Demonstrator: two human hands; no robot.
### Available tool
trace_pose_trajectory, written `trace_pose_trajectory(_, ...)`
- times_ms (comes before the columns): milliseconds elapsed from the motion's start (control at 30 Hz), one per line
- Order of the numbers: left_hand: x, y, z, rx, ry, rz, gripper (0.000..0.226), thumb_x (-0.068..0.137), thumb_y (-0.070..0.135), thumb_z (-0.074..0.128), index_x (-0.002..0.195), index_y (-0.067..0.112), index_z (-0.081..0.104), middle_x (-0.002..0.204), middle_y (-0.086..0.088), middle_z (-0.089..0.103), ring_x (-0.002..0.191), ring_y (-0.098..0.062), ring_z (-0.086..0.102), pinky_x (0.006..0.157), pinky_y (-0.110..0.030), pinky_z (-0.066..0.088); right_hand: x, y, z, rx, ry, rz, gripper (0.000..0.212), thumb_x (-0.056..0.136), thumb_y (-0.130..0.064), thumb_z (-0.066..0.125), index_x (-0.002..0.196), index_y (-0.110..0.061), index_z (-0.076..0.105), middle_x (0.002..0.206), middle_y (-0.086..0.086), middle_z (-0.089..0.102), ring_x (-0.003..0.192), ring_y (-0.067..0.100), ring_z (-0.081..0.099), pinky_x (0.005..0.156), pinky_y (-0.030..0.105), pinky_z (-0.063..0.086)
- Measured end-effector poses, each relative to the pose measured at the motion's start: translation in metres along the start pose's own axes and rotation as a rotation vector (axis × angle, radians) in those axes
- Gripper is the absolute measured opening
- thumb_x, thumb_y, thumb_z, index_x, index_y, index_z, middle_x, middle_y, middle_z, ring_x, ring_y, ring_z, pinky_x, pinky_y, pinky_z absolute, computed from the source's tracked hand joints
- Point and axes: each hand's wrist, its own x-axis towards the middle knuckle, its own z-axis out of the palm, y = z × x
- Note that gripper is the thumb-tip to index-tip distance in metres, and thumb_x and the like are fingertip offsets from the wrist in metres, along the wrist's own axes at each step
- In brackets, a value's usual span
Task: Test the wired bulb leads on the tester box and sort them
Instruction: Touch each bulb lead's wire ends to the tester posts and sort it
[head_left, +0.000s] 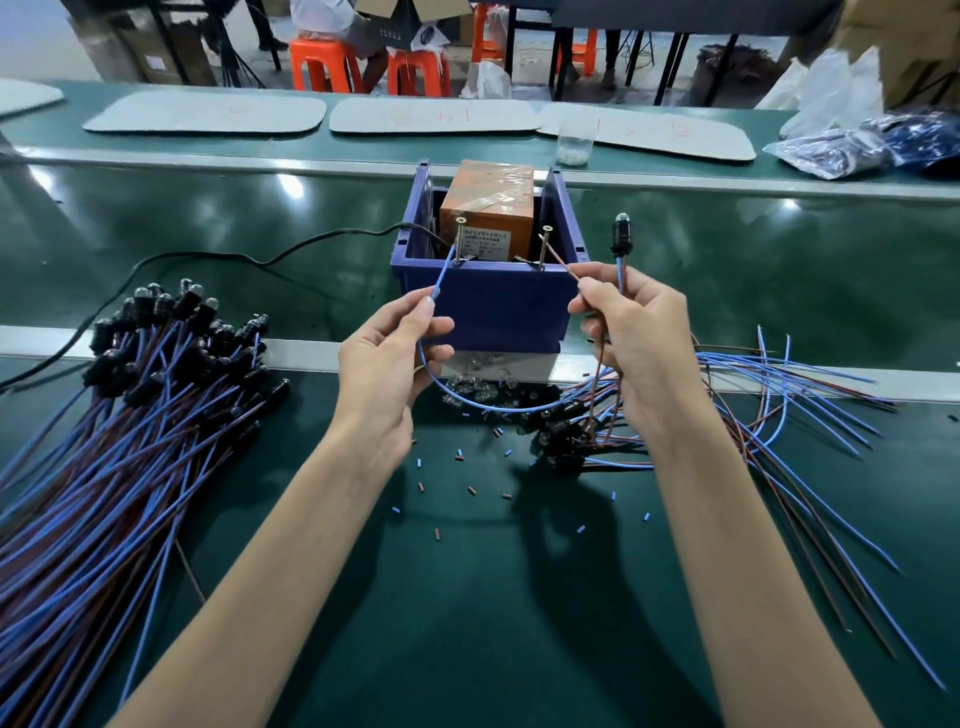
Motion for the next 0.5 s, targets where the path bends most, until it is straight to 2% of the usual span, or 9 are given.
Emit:
trace_pose_trajectory(200,0.0037,0.0011,-0.0021,-0.125,0.08,-0.025,0.015,0.096,0.009,0.055,0.097,0.016,0.069,0.071,0.006,0.072,0.051,-0.001,0.058,0.053,-0.011,0.047,-0.0004,0.0016,0.0002,-0.006,-0.018,-0.008,0.023,0.092,-0.008,0.054,0.082,-0.021,0.07,0.055,-0.009,0.06,0.044,0.001,0.041,0.038,0.009,0.028)
trace_pose_trajectory(367,0.0051,0.0011,-0.002,-0.148,-0.017,-0.016,0.029,0.094,-0.007,0.045,0.109,0.007,0.065,0.095,-0.004,0.071,0.065,-0.003,0.064,0.063,-0.01,0.049,-0.001,0.0016,0.0005,-0.013,-0.016,-0.01,0.023,0.092,-0.008,0.054,0.082,-0.02,0.07,0.055,-0.009,0.061,0.044,0.001,0.041,0.038,0.009,0.028)
trace_pose_trajectory(500,0.0067,-0.0007,-0.0025,-0.077,-0.089,0.034,0.034,0.095,-0.01,0.042,0.117,0.007,0.061,0.097,-0.004,0.07,0.074,-0.006,0.069,0.068,-0.011,0.051,-0.0014,0.0013,0.0005,-0.016,-0.016,-0.013,0.023,0.092,-0.008,0.054,0.083,-0.02,0.07,0.056,-0.009,0.061,0.044,0.001,0.042,0.038,0.009,0.028)
